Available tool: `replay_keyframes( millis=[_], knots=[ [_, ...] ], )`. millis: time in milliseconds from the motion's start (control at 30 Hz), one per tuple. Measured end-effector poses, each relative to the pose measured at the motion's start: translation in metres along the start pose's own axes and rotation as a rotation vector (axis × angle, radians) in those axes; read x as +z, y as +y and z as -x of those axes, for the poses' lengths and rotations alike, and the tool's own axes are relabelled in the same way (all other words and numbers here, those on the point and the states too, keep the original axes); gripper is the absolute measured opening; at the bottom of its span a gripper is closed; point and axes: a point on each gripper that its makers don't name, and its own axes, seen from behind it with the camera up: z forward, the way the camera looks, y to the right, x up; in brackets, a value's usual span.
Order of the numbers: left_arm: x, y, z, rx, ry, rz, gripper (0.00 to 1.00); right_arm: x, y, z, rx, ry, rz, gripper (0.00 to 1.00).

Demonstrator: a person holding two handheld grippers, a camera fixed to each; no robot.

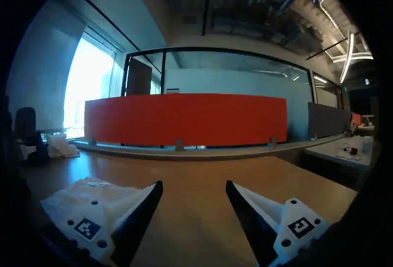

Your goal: Fold towel

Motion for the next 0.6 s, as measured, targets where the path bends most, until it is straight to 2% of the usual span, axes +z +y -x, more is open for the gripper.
replay_keyframes(
  millis=[167,300,400,600],
  knots=[
    [0.0,-0.001,0.002,0.002,-0.005,-0.001,0.99,-0.001,0.007,0.004,-0.001,-0.01,0.024,0.99],
    [-0.001,-0.005,0.0,0.011,-0.038,-0.014,0.99,-0.006,0.006,-0.005,0.0,-0.021,0.032,0.99],
    [-0.002,-0.005,-0.014,0.017,-0.041,-0.014,0.99,-0.009,0.002,-0.021,-0.004,-0.017,0.027,0.99],
    [-0.008,0.004,-0.056,0.014,-0.045,0.009,0.99,-0.014,-0.003,-0.059,-0.003,-0.032,0.03,0.99]
  ],
)
